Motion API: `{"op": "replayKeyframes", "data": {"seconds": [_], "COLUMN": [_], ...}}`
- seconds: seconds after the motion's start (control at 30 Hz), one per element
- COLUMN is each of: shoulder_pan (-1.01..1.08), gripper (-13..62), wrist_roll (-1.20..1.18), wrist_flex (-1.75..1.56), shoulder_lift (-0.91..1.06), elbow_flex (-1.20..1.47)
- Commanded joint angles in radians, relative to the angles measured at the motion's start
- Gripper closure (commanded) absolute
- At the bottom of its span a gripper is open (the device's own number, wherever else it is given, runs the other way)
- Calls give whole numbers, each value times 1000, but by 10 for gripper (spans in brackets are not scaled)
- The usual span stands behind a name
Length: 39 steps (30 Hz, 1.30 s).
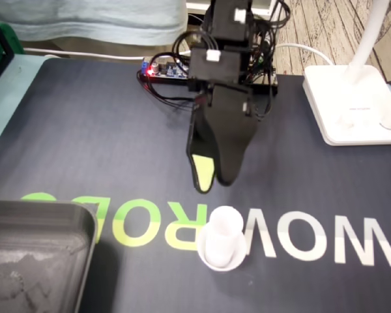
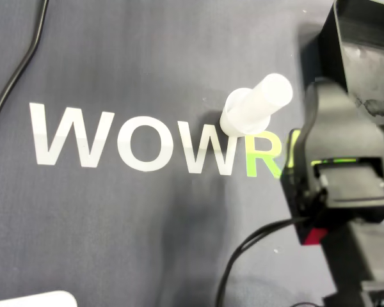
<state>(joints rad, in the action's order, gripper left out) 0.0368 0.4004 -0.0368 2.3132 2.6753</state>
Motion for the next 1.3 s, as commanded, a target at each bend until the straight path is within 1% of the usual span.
{"op": "replayKeyframes", "data": {"seconds": [0.0,0.1,0.23,0.3,0.37,0.43,0.6,0.77,1.0,1.27], "shoulder_pan": [-6,-11,-18,-32,-46,-58,-71,-69,-57,-37], "gripper": [165,164,164,164,164,164,164,164,163,163], "wrist_roll": [66,279,614,744,859,925,1029,1055,1094,1109], "wrist_flex": [-51,-179,-485,-603,-660,-667,-813,-894,-899,-900], "shoulder_lift": [-5,-74,-166,-204,-216,-212,-218,-212,-87,-121], "elbow_flex": [-94,-161,-164,-167,-163,-129,25,153,339,394]}}
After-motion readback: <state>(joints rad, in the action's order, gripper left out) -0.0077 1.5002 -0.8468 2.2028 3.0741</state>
